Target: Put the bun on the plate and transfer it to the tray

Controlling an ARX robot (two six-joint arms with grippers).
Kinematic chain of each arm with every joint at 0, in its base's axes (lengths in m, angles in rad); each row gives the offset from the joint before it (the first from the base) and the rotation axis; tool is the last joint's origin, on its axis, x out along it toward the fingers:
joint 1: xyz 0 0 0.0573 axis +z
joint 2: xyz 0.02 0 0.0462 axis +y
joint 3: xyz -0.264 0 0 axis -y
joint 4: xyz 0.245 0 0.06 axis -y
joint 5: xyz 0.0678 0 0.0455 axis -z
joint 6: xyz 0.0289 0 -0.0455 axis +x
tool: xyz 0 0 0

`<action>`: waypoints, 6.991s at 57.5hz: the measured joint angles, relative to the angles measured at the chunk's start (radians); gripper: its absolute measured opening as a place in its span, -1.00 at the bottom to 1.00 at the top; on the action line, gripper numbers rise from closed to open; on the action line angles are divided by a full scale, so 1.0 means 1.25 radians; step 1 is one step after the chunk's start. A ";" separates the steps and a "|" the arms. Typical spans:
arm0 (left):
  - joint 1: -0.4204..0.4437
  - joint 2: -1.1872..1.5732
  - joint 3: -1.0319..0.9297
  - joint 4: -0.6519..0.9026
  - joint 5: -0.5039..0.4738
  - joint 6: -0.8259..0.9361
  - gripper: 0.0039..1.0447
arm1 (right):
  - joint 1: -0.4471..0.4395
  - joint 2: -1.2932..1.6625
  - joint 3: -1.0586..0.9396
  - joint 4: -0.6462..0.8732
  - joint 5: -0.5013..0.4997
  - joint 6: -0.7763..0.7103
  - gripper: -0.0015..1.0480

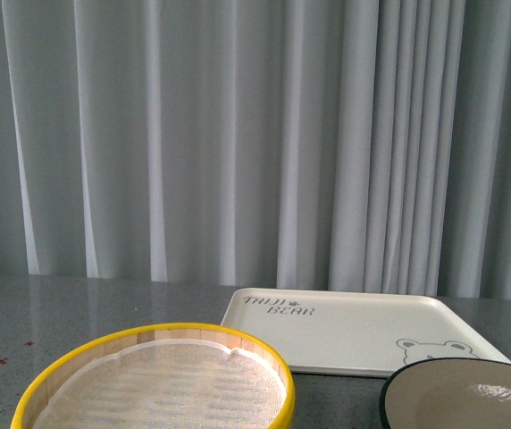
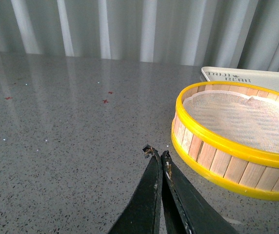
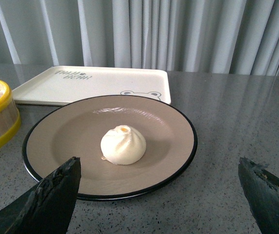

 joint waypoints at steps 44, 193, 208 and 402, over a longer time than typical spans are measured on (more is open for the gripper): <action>0.000 -0.111 0.000 -0.115 0.002 0.000 0.72 | 0.000 0.000 0.000 0.000 0.000 0.000 0.83; 0.000 -0.111 0.000 -0.115 0.002 0.002 0.88 | 0.196 0.891 0.229 0.309 0.026 -1.119 -0.31; 0.000 -0.111 0.000 -0.115 0.002 0.002 0.88 | 0.161 0.843 0.187 0.334 0.030 -1.160 -0.95; 0.000 -0.112 0.000 -0.115 0.001 0.002 0.88 | 0.118 1.096 0.495 0.598 0.114 -0.142 0.01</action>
